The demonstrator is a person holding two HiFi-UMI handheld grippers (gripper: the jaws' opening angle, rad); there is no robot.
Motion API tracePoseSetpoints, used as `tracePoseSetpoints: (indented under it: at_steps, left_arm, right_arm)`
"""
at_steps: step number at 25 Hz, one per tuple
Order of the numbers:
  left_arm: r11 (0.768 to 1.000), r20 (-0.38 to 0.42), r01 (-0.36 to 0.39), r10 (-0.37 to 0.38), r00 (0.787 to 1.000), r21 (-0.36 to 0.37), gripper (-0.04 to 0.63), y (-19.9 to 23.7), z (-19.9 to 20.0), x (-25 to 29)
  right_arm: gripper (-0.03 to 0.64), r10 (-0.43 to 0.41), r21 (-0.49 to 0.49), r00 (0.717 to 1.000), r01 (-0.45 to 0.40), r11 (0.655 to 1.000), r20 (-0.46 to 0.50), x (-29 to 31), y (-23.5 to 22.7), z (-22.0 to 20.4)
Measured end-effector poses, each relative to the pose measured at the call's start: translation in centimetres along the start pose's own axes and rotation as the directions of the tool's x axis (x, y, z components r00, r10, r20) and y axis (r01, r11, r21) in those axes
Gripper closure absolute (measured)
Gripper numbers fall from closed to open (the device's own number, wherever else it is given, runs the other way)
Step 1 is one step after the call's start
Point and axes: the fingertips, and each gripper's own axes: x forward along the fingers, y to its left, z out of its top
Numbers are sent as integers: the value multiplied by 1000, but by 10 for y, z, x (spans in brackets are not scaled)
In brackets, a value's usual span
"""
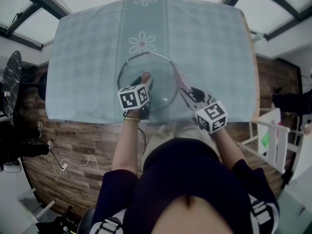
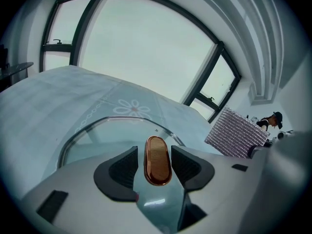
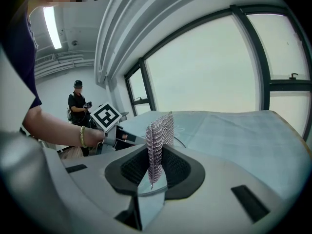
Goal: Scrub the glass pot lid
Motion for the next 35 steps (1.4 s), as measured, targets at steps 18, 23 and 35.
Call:
tracePoseSetpoints:
  at_steps: [18,23,35]
  left_arm:
    - [979,68,-130,142,988,-154,426,36,-36,-78]
    - [970,62,-164,178,982,-182,455,44,-53,-93]
    - [960,47,-158,173,984,-230,479,45,-79,-107]
  right_arm:
    - [537,-80,-397,982,4,918,-174,81,-15,14]
    - [537,-144,-521,962,2,853,-233,106,-26,9]
    - [537,-201,-623,920,-56,780,-335,136,-33,-9]
